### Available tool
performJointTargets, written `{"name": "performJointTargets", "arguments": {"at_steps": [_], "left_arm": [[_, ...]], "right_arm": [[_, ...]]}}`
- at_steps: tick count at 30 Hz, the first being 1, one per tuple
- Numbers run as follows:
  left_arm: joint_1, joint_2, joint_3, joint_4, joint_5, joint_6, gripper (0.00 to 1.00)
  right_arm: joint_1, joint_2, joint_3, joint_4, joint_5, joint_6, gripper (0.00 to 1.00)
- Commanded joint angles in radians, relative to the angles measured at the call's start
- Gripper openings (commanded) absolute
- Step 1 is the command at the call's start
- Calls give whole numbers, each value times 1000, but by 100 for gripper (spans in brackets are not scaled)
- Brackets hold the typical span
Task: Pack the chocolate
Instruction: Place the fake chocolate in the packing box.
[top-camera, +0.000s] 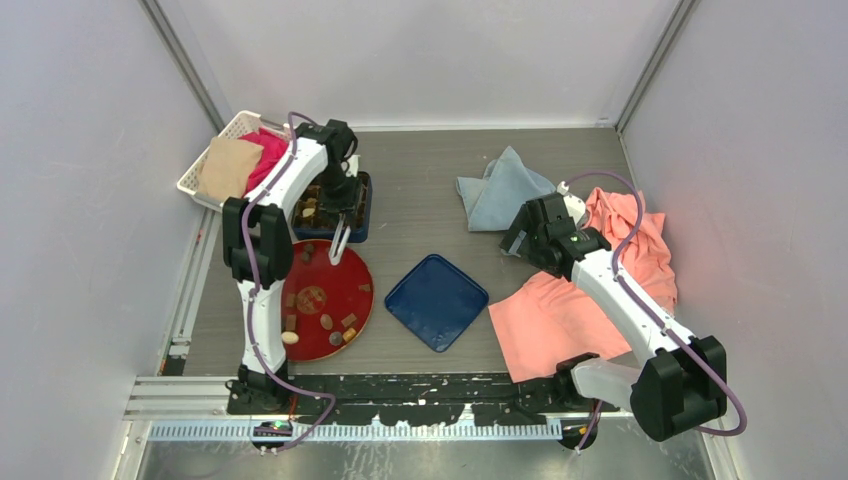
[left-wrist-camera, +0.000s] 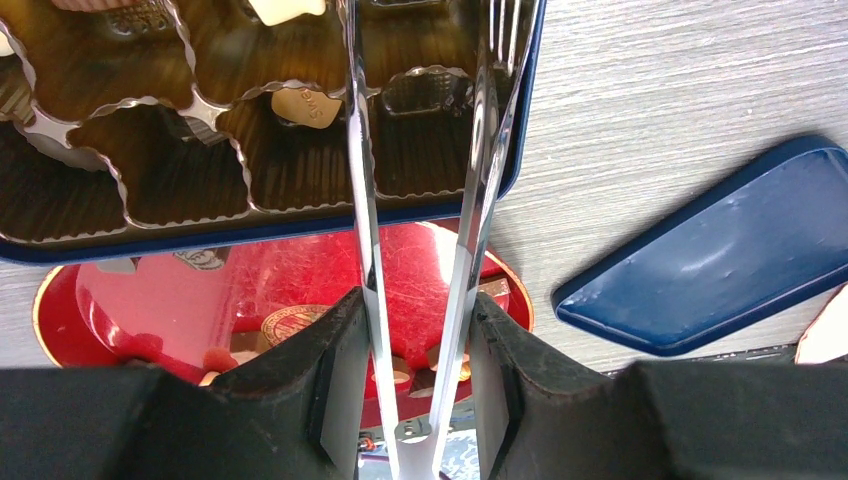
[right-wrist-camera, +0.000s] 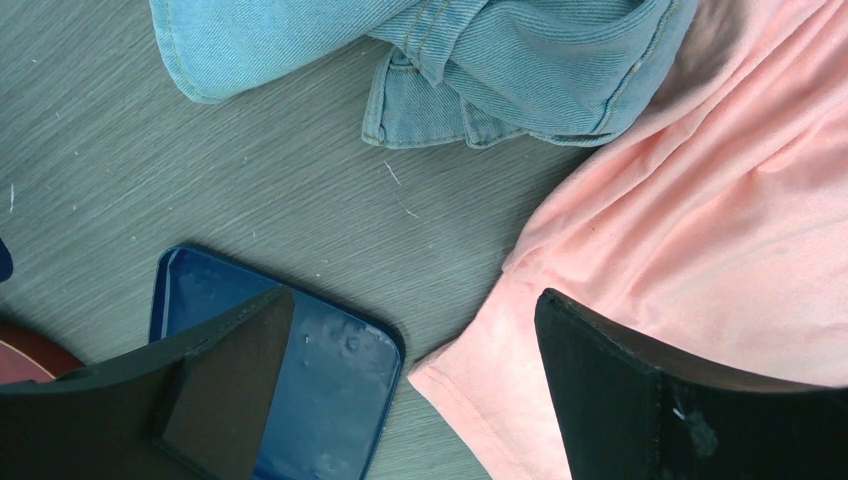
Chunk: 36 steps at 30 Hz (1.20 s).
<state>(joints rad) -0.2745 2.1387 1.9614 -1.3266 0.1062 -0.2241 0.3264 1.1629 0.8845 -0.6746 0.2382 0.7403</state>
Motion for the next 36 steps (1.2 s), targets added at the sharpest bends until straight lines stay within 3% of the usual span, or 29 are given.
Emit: {"name": "performJointTargets", "arguments": {"at_steps": [1,12,19,23,28,36], "left_arm": [[4,-26,38,-14,3,3,39],[4,-34,43,-12,3,-1,38],[4,-94,44,-10,16,-17,10],[4,-174,9,-23,11,-30,0],[4,-321,-136,-35,-19,-53,0],[3,-609,-549,-68,-17,-171,0]], "right_arm": [[2,-31,6,23,20,7,96],[1,-43,-1,19,25,5,96],[2,-40,-2,20,24,5,96],[1,-36,0,23,20,4,96],[2,-28,0,36,7,8,96],[2,-4,-2,61,-24,11,96]]}}
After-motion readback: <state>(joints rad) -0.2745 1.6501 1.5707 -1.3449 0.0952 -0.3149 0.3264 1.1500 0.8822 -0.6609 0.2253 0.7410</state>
